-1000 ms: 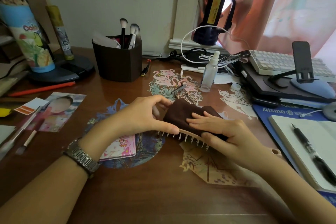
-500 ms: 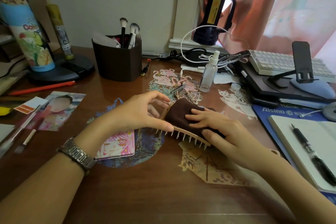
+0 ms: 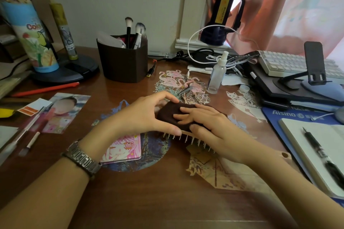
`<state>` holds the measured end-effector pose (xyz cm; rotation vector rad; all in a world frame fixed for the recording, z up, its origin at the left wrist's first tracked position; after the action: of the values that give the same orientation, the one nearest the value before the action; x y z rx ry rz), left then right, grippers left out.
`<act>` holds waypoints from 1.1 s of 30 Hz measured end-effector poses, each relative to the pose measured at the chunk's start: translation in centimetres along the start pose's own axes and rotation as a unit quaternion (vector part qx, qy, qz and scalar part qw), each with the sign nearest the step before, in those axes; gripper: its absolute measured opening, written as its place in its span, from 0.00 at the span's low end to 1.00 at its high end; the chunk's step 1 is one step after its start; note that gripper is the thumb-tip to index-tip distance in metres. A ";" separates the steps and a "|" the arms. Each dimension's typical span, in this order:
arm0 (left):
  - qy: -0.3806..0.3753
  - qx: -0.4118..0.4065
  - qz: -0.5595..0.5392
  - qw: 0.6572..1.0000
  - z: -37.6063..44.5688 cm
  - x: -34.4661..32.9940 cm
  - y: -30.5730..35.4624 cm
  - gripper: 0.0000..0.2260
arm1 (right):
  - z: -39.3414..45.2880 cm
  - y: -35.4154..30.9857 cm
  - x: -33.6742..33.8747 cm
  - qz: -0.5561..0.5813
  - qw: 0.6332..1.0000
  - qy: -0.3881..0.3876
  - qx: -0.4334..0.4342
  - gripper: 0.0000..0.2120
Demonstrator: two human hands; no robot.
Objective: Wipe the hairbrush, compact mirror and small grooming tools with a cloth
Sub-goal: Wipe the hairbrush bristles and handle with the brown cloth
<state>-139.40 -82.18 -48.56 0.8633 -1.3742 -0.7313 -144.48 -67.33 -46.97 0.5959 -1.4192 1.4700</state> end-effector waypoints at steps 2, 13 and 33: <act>-0.002 -0.002 0.007 1.000 0.0 -0.1 0.1 0.31 | -0.3 0.1 0.1 0.002 1.000 -0.001 0.001 0.20; 0.004 -0.002 0.046 0.999 0.1 -0.3 0.2 0.34 | -3.7 1.3 1.5 0.021 1.000 0.018 -0.014 0.17; 0.026 -0.009 0.022 0.999 0.0 0.0 0.4 0.37 | -0.7 0.0 0.3 -0.016 1.000 0.012 0.009 0.19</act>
<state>-139.45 -81.94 -48.24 0.8293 -1.3349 -0.6824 -144.38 -66.58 -46.81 0.6065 -1.3731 1.4619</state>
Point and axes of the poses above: each hand's wrist, its own z-axis towards the middle knuckle, its own x-axis out of the back of the hand, y = z × x, the point moved 6 cm from there along z, towards the middle knuckle, and after that the axes turned 3 degrees about z, right-handed, at the moved point
